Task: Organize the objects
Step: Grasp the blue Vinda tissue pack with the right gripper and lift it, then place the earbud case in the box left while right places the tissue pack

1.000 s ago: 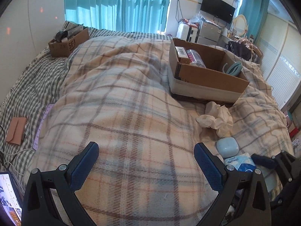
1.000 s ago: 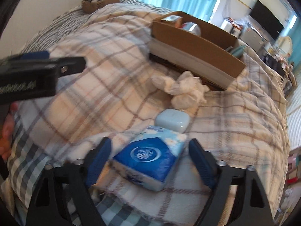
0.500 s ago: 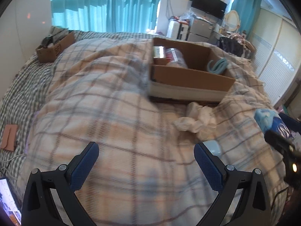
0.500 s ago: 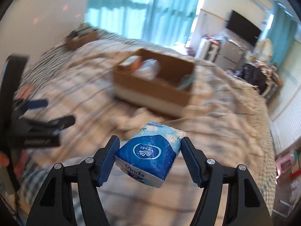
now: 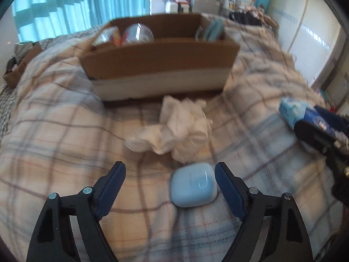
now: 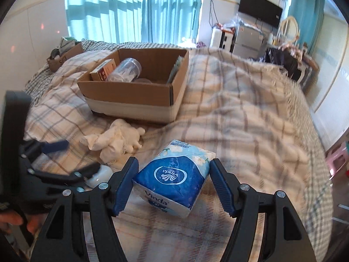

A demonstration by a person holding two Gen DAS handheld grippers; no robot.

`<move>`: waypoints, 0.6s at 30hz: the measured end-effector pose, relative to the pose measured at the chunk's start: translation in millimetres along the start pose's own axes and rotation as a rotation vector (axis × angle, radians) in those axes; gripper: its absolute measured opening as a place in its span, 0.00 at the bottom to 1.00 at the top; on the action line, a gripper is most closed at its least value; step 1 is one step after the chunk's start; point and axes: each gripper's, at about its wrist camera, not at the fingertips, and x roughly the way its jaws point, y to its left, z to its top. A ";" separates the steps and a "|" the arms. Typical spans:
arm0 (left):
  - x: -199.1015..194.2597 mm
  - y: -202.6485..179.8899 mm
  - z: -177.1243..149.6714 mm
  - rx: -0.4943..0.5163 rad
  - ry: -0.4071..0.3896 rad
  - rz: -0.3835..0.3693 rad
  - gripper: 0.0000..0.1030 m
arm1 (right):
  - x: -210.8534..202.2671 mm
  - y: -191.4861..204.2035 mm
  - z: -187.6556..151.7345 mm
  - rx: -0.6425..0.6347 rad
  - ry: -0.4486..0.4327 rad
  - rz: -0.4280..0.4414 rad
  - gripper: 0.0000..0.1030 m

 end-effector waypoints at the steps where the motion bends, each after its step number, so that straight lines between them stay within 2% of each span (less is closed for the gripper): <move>1: 8.0 -2.9 -2.5 0.012 0.024 -0.011 0.84 | 1.7 -2.0 -2.4 0.013 -0.002 0.016 0.65; 6: 32.6 -7.3 -7.4 0.015 0.088 -0.041 0.84 | 7.9 -1.0 -9.1 0.024 0.000 0.039 0.65; 9: 38.1 -4.7 -7.5 0.003 0.090 -0.068 0.82 | 10.1 -2.5 -10.7 0.037 0.004 0.047 0.66; 11: 37.3 -7.0 -9.0 0.013 0.087 -0.086 0.70 | 11.1 -3.4 -11.9 0.044 0.006 0.047 0.66; 13: 33.6 -11.5 -10.8 0.037 0.078 -0.107 0.51 | 11.2 -3.0 -12.2 0.043 0.007 0.044 0.66; 15: 28.2 -15.6 -13.6 0.057 0.068 -0.093 0.50 | 10.4 -1.3 -12.3 0.039 0.006 0.034 0.66; 18: 18.1 -9.8 -17.1 0.037 0.057 -0.092 0.50 | 6.7 0.5 -12.3 0.032 -0.001 0.018 0.66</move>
